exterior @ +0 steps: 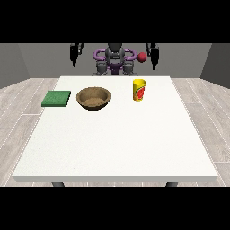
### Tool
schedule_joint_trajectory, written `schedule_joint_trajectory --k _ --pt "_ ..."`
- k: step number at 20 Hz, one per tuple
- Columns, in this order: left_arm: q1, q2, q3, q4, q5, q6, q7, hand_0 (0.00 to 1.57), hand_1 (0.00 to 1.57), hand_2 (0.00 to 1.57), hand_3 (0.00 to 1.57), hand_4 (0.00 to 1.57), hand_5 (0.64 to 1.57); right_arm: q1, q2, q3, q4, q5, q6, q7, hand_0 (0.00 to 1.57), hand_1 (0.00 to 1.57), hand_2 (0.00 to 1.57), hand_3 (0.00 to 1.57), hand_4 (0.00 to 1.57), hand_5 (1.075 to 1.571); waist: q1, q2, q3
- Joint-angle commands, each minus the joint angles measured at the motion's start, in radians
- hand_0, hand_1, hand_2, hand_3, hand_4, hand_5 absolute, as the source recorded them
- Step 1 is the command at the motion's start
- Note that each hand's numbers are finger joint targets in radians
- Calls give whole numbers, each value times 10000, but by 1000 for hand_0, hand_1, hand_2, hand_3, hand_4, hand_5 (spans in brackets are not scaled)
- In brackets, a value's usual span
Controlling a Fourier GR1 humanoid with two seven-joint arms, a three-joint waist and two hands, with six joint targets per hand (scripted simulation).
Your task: Pick the cup and pour the ball into the bowl, then pick the bowl and place it on the pad
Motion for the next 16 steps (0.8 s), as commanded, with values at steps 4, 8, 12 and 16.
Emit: schedule_joint_trajectory --k 4,8,12,16 --pt "-185 221 144 -875 165 10 788 0 0 0 0 664 1566 -151 -412 -157 -849 -56 26 812 0 0 0 0 875 1533 40 -2214 273" --pt "329 -864 280 -1529 1560 407 2888 0 0 0 0 642 1565 600 16 -529 -1523 -1286 -182 3158 0 0 0 0 872 1539 -441 -3742 404" --pt "392 -939 -283 -2645 1247 1143 4433 0 0 0 0 637 1564 364 -11 -513 -2774 -1436 -768 5098 0 0 0 0 861 1532 -341 -3816 413" --pt "-869 -883 -450 -3694 837 1776 5269 0 0 0 0 581 1560 71 -264 -876 -3725 -1520 -782 4916 0 0 0 0 789 1548 -335 -2393 417"
